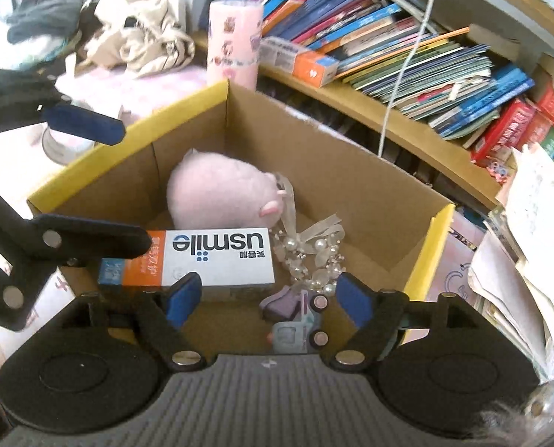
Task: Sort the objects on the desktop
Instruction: 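Open the left gripper off the usmile box while the right opens off the toy car, then lift both open grippers out of the yellow box and back over the desk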
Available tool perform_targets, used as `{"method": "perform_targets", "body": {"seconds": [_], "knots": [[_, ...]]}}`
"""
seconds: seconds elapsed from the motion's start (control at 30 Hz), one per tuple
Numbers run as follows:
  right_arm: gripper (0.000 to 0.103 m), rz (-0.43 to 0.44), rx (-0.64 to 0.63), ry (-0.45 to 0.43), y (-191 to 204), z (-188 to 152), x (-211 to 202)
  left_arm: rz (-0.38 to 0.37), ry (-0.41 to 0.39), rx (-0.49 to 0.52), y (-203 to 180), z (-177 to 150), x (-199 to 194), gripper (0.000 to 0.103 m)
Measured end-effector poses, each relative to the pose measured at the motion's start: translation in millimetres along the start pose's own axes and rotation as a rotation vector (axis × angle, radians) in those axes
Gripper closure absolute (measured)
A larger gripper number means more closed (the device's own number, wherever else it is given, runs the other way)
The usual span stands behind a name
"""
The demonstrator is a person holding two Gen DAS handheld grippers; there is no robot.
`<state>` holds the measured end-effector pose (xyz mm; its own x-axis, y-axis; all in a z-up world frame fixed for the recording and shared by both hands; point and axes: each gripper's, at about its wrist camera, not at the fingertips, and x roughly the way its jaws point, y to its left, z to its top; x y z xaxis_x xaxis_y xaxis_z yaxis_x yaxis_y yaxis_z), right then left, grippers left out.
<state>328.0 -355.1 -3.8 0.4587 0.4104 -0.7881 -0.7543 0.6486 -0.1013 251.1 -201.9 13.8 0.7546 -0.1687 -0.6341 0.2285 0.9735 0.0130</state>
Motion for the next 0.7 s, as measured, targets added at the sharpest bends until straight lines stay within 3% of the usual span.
{"method": "perform_targets", "body": {"seconds": [0.23,0.5,0.7], "knots": [[0.017,-0.059,0.064,-0.072,-2,-11,-25,0.046,-0.065,-0.025,-2,-5,-28,0.009],[0.011,-0.154,0.152,-0.225,3,-30,-63,0.049,-0.113,-0.040,-6,-14,-54,0.007],[0.011,-0.200,0.219,-0.248,11,-49,-84,0.051,-0.147,-0.064,-3,-23,-72,0.006]]}}
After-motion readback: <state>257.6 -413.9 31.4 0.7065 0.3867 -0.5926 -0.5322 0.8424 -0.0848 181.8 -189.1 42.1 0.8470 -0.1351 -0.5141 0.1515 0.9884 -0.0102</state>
